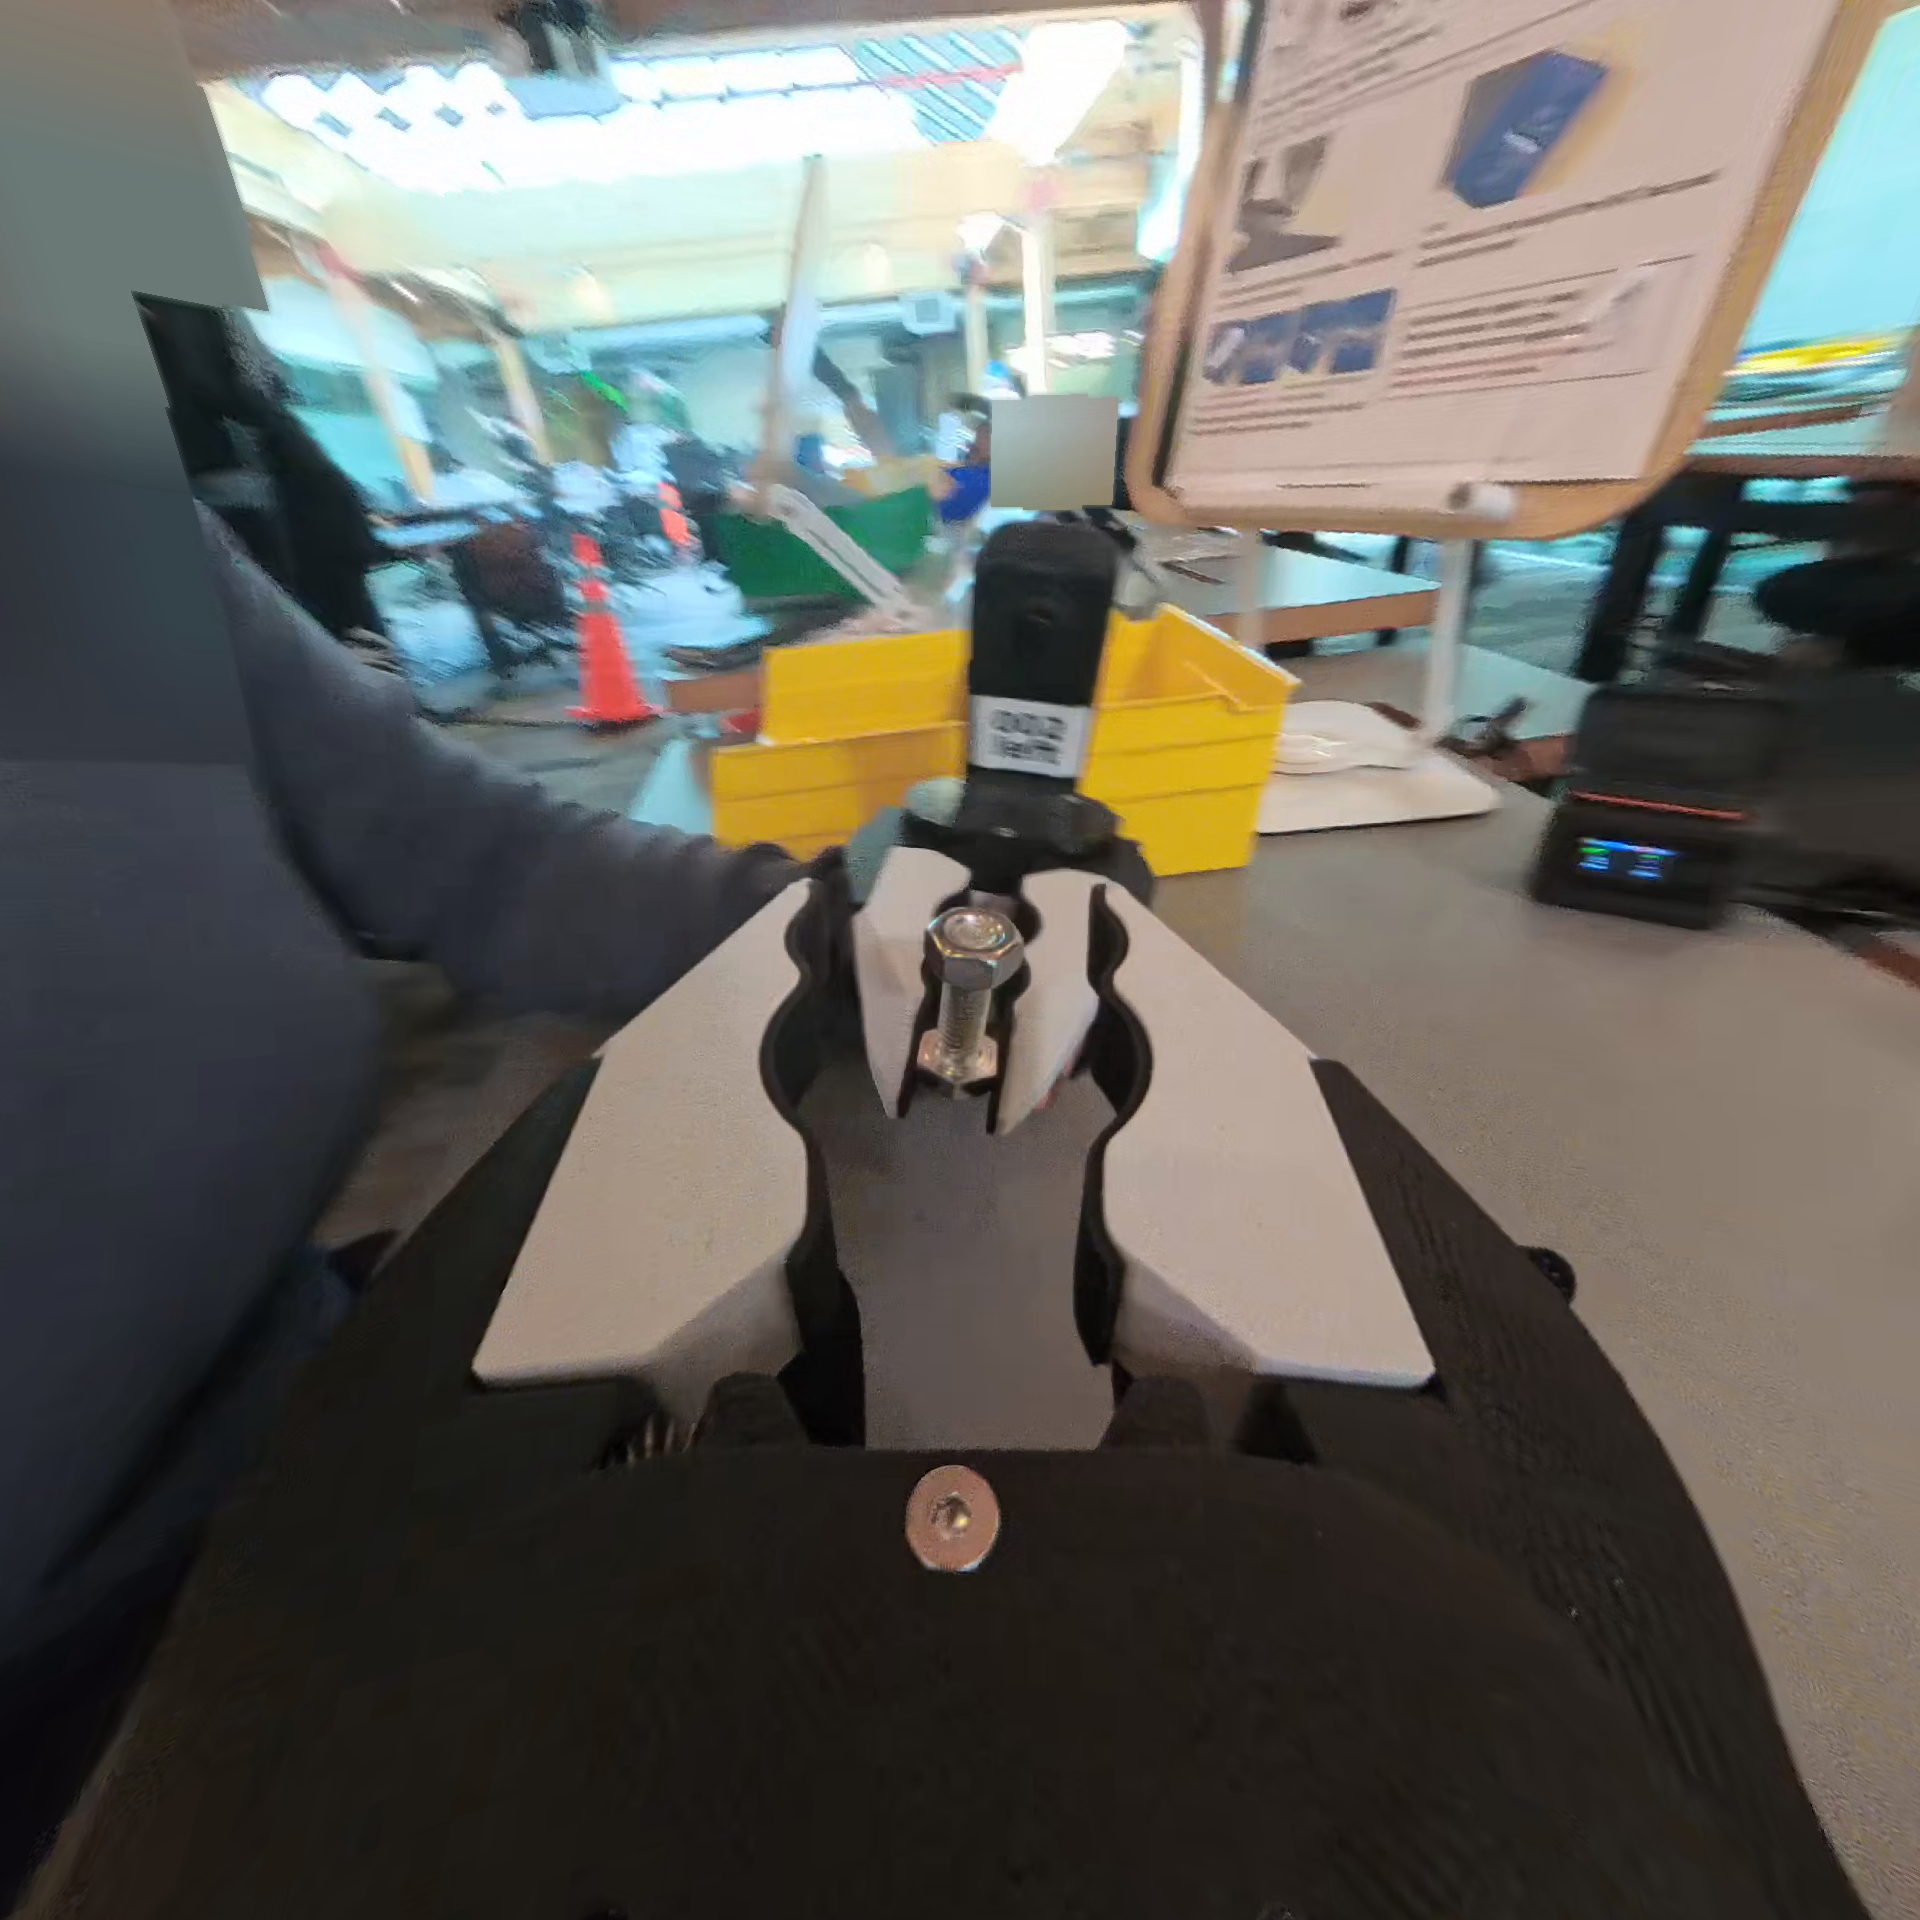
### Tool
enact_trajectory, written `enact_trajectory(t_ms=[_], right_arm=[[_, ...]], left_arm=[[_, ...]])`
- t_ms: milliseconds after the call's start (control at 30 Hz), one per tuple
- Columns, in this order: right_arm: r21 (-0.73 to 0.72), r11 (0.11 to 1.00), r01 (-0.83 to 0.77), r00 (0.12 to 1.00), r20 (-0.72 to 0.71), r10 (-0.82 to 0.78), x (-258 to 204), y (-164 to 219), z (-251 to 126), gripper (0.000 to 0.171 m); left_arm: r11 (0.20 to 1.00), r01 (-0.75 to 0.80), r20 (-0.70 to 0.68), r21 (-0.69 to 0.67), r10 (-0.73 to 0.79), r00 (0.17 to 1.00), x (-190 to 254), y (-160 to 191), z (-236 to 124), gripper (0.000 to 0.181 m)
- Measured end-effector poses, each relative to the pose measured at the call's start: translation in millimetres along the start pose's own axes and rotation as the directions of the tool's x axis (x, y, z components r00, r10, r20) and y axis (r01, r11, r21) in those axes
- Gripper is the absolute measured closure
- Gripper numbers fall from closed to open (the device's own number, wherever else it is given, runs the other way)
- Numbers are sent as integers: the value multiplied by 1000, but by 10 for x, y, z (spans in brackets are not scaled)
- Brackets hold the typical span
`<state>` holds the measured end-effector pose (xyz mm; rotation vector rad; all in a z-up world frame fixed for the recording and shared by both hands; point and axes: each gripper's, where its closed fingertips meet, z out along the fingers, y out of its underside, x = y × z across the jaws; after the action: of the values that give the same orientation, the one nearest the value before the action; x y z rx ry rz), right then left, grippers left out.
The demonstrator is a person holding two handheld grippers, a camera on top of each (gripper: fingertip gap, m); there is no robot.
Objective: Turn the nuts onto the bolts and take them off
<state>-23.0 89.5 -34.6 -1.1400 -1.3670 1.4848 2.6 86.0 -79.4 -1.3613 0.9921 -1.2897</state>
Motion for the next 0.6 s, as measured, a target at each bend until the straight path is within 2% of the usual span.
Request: enact_trajectory(t_ms=[133,267,400,500,600], right_arm=[[44,993,-108,982,158,100,-171,-42,-33,126],[4,982,-187,939,296,177,-360,27,52,127],[-9,980,-197,927,325,189,-411,70,121,154],[23,983,-184,958,228,174,-245,44,134,154],[34,995,-99,995,2,99,72,69,142,154]], left_arm=[[996,85,-196,-7,-84,977,260,3,28,166],[993,121,-282,-8,-119,952,390,-14,36,166],[993,113,-291,-38,-119,949,417,36,57,166],[996,88,-186,5,-86,979,250,-10,42,166],[1000,-3,60,13,2,998,-79,-23,1,166]])
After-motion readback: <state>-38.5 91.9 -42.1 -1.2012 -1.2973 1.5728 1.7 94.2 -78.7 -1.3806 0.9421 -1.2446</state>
